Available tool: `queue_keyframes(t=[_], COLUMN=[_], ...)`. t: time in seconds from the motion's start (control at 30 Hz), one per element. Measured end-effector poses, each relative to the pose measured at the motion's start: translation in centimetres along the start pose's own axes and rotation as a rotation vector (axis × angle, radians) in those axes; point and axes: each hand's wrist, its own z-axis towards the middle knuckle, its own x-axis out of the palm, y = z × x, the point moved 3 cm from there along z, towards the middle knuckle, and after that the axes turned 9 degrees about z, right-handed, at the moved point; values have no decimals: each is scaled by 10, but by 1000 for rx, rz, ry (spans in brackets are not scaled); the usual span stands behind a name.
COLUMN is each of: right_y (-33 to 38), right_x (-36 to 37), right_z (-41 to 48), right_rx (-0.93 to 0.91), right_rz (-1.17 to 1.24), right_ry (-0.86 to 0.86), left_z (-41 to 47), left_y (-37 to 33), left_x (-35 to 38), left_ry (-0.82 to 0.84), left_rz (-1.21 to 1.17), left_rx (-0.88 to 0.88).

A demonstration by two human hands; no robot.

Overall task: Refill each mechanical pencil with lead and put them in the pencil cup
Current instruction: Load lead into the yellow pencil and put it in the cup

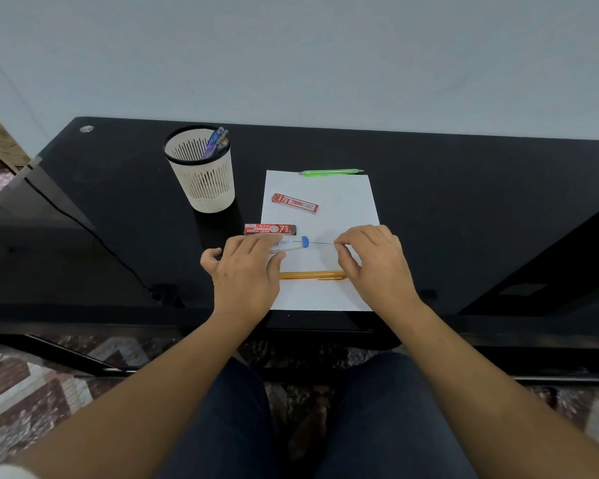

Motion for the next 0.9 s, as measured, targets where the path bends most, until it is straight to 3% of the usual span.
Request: queue_keyframes(t=[0.23, 0.4, 0.63, 0.77, 0.9], right_y=[-4, -1, 4, 5, 10], right_x=[-5, -4, -2, 0, 5], right_z=[-12, -17, -19, -21, -22], right_rx=[22, 5, 2, 13, -127], right_rz=[36, 91, 132, -3, -118], right_ry=[-27, -18, -4, 2, -10], left_z=[0, 0, -2, -3, -4], left_y=[1, -5, -6, -8, -15], left_x=[2, -4, -6, -8, -10], left_ry=[51, -54, -117, -170, -229], left_rz=[3, -60, -104, -77, -43], left_rx=[-46, 130, 216, 258, 360])
